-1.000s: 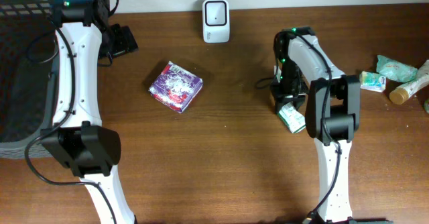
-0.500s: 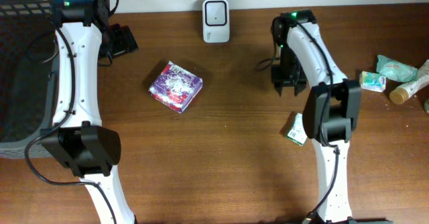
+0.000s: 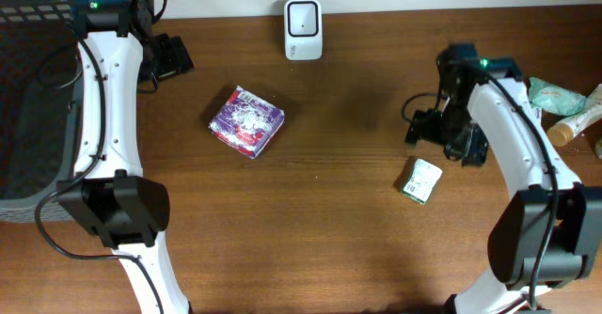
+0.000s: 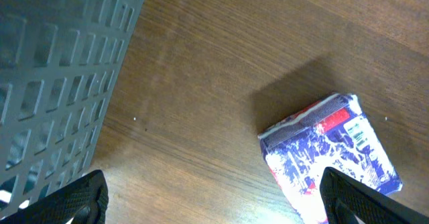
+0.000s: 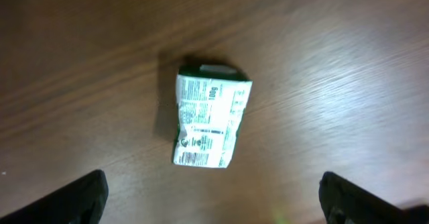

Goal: Scan the item barcode

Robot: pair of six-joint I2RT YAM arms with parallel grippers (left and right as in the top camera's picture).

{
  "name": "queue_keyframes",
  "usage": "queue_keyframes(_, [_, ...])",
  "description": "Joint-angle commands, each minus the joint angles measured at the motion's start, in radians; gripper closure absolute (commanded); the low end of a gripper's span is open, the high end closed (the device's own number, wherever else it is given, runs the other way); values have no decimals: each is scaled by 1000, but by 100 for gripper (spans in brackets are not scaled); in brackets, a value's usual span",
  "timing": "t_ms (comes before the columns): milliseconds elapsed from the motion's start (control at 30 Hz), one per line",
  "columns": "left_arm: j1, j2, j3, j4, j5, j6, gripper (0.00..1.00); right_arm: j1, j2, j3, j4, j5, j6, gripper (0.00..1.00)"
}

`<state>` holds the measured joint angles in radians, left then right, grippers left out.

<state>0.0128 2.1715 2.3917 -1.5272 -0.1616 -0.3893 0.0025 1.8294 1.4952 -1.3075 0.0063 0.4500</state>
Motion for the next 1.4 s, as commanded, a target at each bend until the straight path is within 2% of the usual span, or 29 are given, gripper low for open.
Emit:
queue_keyframes(0, [3, 13, -3, -3, 0, -10, 1, -121, -1, -160, 133, -245, -59, 1])
queue_keyframes(33, [3, 13, -3, -3, 0, -10, 1, -166, -1, -219, 192, -367, -148, 0])
queue_keyframes(67, [3, 13, -3, -3, 0, -10, 1, -197, -1, -266, 237, -475, -231, 4])
queue_keyframes(133, [3, 13, -3, -3, 0, -10, 1, -262, -1, -375, 331, -597, -294, 12])
queue_keyframes(200, [3, 13, -3, -3, 0, -10, 1, -294, -1, -431, 386, -598, -297, 13])
queue_keyframes(333, [3, 13, -3, -3, 0, -10, 1, -307, 3, -484, 453, -600, -304, 38])
queue_keyframes(433, [3, 13, -3, -3, 0, -10, 1, -307, 11, -536, 528, -601, -303, 43])
queue_keyframes(500, [3, 13, -3, -3, 0, -10, 1, -306, 11, -544, 545, -601, -303, 59])
queue_keyframes(633, [3, 13, -3, -3, 0, -10, 1, -304, 11, -543, 583, -601, -304, 81])
queue_keyframes(700, [3, 13, -3, -3, 0, -10, 1, -304, 11, -525, 584, -601, -304, 88])
queue_keyframes(733, [3, 13, -3, -3, 0, -10, 1, -304, 10, -504, 569, -600, -304, 96])
queue_keyframes(867, [3, 13, -3, -3, 0, -10, 1, -266, 10, -365, 460, -528, -304, 96])
queue_keyframes(933, [3, 13, -3, -3, 0, -10, 1, -200, 10, -285, 396, -436, -297, 96])
queue_keyframes(1033, [3, 13, -3, -3, 0, -10, 1, -119, 10, -266, 391, -358, -230, 96])
queue_keyframes(1100, [3, 13, -3, -3, 0, -10, 1, -115, 10, -266, 362, -341, -224, 76])
queue_keyframes(1133, [3, 13, -3, -3, 0, -10, 1, -134, 10, -266, 341, -341, -224, 72])
queue_keyframes(1300, [3, 13, -3, -3, 0, -10, 1, -235, 7, -221, 220, -334, -287, 68])
queue_keyframes(1333, [3, 13, -3, -3, 0, -10, 1, -253, 6, -191, 192, -334, -304, 63])
queue_keyframes(1367, [3, 13, -3, -2, 1, -12, 1, -263, 5, -161, 171, -334, -305, 52])
